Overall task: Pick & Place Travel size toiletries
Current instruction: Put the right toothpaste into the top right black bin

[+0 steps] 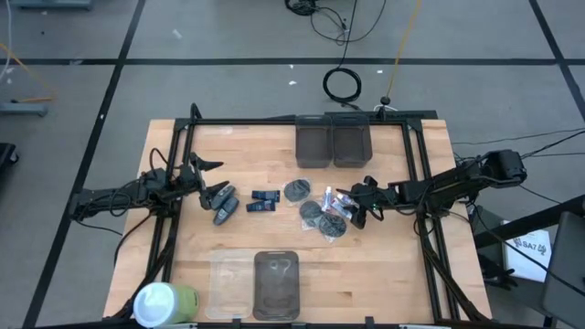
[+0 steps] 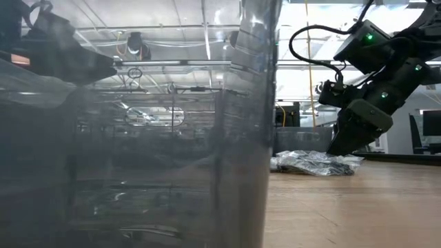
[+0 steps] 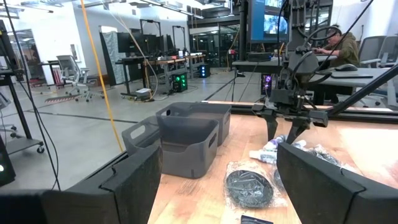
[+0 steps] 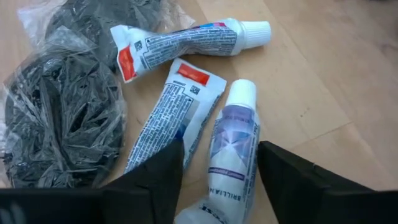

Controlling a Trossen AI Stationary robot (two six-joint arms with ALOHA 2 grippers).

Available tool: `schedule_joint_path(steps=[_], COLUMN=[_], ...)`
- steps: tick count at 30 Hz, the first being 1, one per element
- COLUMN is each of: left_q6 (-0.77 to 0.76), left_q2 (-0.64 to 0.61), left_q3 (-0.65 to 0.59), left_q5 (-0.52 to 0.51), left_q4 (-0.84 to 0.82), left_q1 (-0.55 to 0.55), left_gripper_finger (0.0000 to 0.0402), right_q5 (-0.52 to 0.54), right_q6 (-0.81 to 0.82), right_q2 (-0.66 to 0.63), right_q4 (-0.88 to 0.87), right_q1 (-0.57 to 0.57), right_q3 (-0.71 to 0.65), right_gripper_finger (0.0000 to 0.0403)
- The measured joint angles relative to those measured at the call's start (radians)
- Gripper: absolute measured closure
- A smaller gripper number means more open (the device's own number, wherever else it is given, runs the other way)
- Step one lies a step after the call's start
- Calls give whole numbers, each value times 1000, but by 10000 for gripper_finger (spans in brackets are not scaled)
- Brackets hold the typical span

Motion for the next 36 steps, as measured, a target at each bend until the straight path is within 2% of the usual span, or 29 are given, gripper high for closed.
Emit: schedule_joint_path(steps=[7, 19, 36], left_q6=[0, 0, 0], left_q2=[0, 0, 0], left_q3=[0, 0, 0], left_q5=[0, 0, 0], left_q4=[0, 0, 0], left_q1=[0, 0, 0], left_gripper_finger=[91, 92, 91], right_q5=[4, -3, -2], right_q6=[0, -3, -3], right_q2=[1, 2, 2], right_q4=[-8, 14, 19], right_q1=[0, 0, 0], right_q3=[-2, -3, -3], right_gripper_finger=[257, 305, 316])
